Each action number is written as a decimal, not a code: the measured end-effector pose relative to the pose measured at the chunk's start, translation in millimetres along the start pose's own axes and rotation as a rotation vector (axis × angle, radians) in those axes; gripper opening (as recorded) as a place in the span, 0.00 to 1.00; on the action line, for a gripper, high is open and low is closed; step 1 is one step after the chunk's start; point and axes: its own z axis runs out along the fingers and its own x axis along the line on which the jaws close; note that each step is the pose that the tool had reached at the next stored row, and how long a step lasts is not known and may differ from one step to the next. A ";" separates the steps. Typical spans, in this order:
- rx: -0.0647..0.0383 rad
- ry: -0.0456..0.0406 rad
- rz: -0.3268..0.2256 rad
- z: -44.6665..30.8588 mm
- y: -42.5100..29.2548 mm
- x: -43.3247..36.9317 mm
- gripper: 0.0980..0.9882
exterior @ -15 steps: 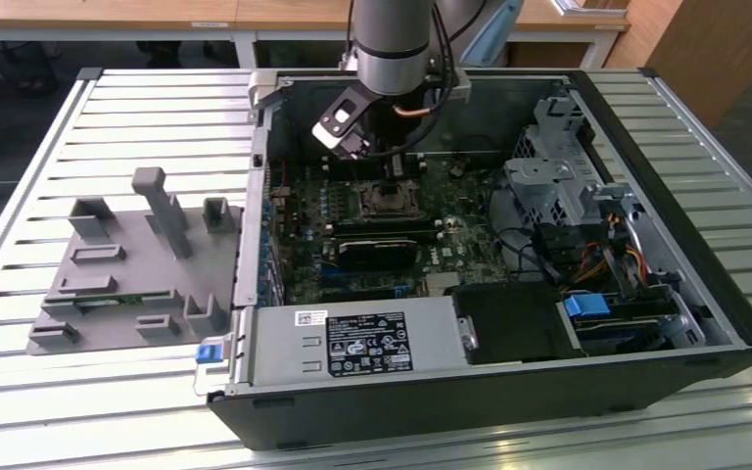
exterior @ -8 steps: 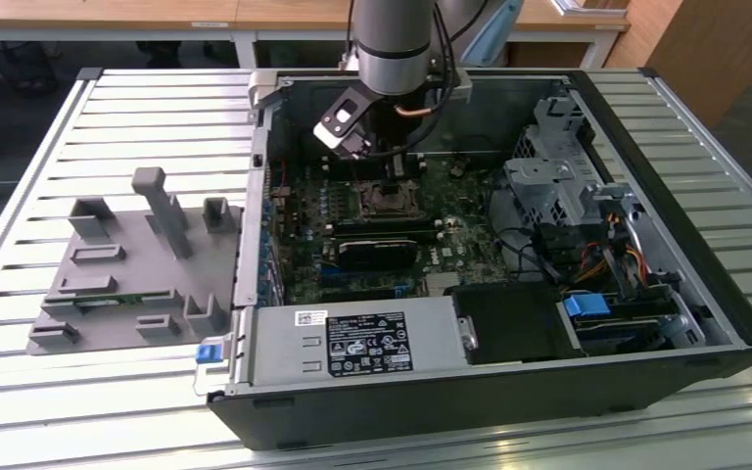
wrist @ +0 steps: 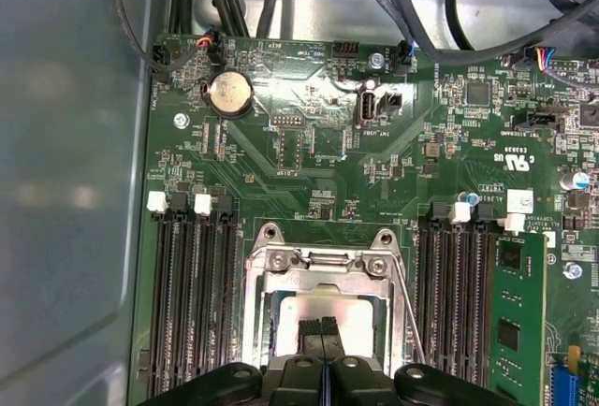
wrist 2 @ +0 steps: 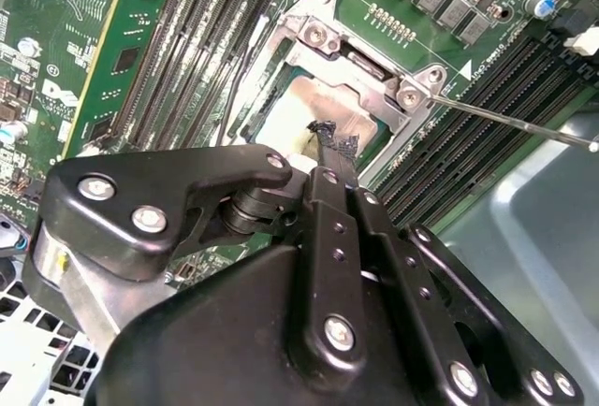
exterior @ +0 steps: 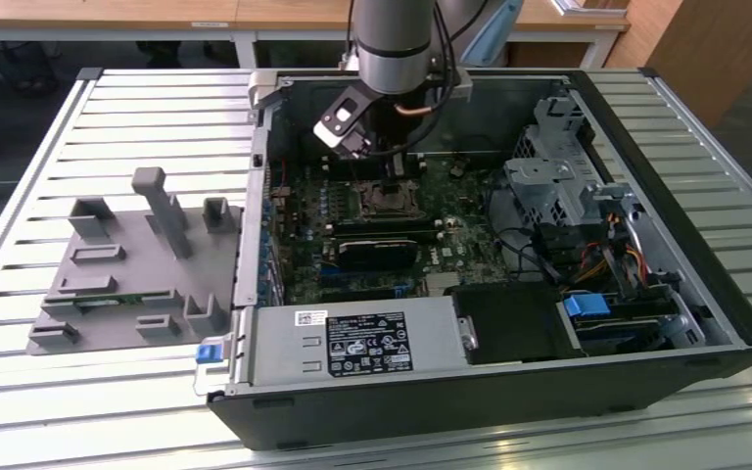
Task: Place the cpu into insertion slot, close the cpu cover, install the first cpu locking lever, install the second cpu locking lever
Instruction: 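Install the first cpu locking lever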
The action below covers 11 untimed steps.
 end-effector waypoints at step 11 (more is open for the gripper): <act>0.000 -0.0003 0.000 -2.5 0.2 -0.1 0.01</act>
